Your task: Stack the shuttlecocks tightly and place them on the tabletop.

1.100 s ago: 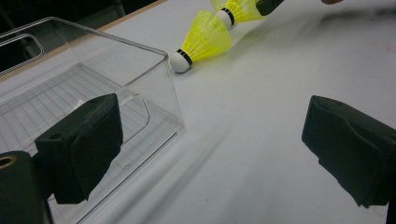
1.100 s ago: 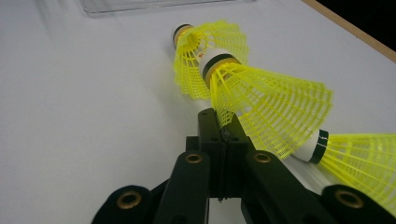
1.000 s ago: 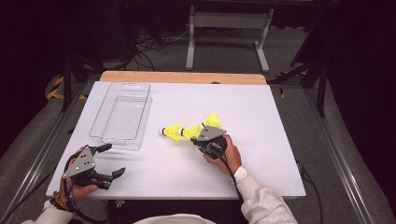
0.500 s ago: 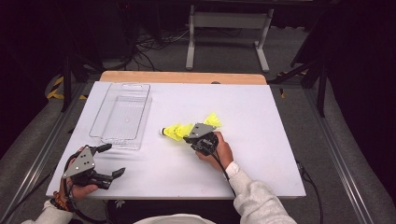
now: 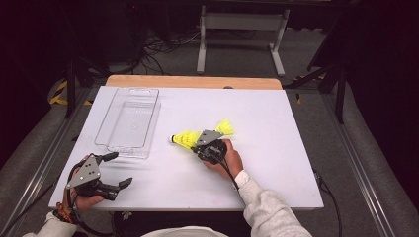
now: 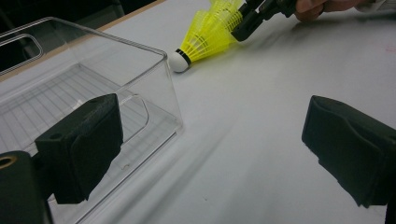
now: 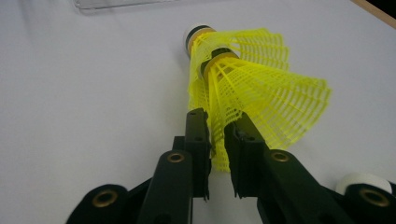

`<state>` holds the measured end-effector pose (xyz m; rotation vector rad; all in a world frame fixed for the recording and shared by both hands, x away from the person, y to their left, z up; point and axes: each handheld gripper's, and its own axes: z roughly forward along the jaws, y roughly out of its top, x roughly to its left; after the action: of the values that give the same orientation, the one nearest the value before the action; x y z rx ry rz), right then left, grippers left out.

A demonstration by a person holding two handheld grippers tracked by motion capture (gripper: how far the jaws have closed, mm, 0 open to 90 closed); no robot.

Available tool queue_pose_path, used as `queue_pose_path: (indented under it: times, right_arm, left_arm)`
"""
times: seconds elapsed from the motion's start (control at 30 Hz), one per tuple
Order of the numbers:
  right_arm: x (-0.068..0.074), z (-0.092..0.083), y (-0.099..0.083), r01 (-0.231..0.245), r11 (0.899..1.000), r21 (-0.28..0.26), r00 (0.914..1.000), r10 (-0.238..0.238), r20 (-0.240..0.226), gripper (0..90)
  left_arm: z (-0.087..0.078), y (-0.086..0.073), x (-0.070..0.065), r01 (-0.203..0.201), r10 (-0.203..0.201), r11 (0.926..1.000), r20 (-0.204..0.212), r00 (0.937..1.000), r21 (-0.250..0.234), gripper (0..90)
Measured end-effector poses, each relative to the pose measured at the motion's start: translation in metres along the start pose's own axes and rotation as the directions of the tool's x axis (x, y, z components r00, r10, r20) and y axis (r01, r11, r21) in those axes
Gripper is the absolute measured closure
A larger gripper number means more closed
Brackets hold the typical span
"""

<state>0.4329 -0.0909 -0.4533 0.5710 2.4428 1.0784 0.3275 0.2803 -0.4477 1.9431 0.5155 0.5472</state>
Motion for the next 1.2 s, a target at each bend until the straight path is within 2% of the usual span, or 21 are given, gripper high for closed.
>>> queue_pose_path:
  times: [0.03, 0.1, 0.27, 0.33, 0.47, 0.57, 0.77, 0.97, 1.2]
  right_arm:
    - [0.0, 0.0, -0.001, -0.013, 1.0, -0.002, 0.9999, 0.013, -0.006, 72.0]
    - [0.0, -0.001, -0.001, -0.019, 1.0, 0.0, 0.9998, 0.019, 0.0, 69.6]
    - [-0.001, -0.008, -0.002, -0.027, 1.0, -0.004, 0.9996, 0.027, -0.011, 69.5]
    - [-0.003, -0.014, -0.002, -0.024, 1.0, -0.007, 0.9997, 0.024, -0.009, 76.2]
    - [-0.004, -0.014, -0.001, -0.015, 1.0, -0.007, 0.9998, 0.015, -0.01, 87.7]
    - [-0.002, -0.013, 0.0, 0.001, 1.0, -0.01, 1.0, -0.001, -0.008, 90.0]
    - [0.002, -0.011, 0.005, 0.034, 0.999, -0.017, 0.9994, -0.034, 0.007, 90.0]
    - [0.002, -0.005, 0.002, 0.022, 1.0, 0.004, 0.9998, -0.022, 0.001, 86.9]
    - [0.0, -0.002, 0.0, 0.013, 1.0, 0.02, 0.9996, -0.014, 0.026, 81.9]
  left_arm:
    - [0.0, 0.0, 0.0, 0.0, 0.0, 1.0, 0.0, 1.0, 0.0, 6.4]
    - [0.0, 0.0, 0.0, 0.0, 0.0, 1.0, 0.0, 1.0, -0.001, 6.4]
    - [0.0, 0.0, 0.0, -0.002, 0.002, 1.0, 0.003, 1.0, -0.006, 6.4]
    - [0.0, 0.0, 0.0, -0.003, 0.003, 1.0, 0.003, 1.0, -0.004, 6.4]
    - [0.0, 0.0, 0.0, -0.004, 0.004, 1.0, 0.005, 1.0, -0.002, 6.4]
    - [0.0, 0.0, -0.001, -0.002, 0.002, 1.0, 0.007, 1.0, 0.001, 6.4]
    - [0.001, 0.0, 0.0, -0.001, 0.001, 1.0, 0.008, 1.0, 0.002, 6.4]
    - [0.0, 0.0, 0.0, -0.002, 0.002, 1.0, 0.01, 1.0, 0.001, 6.4]
    - [0.001, 0.0, 0.0, -0.003, 0.003, 1.0, 0.012, 0.9999, 0.0, 6.5]
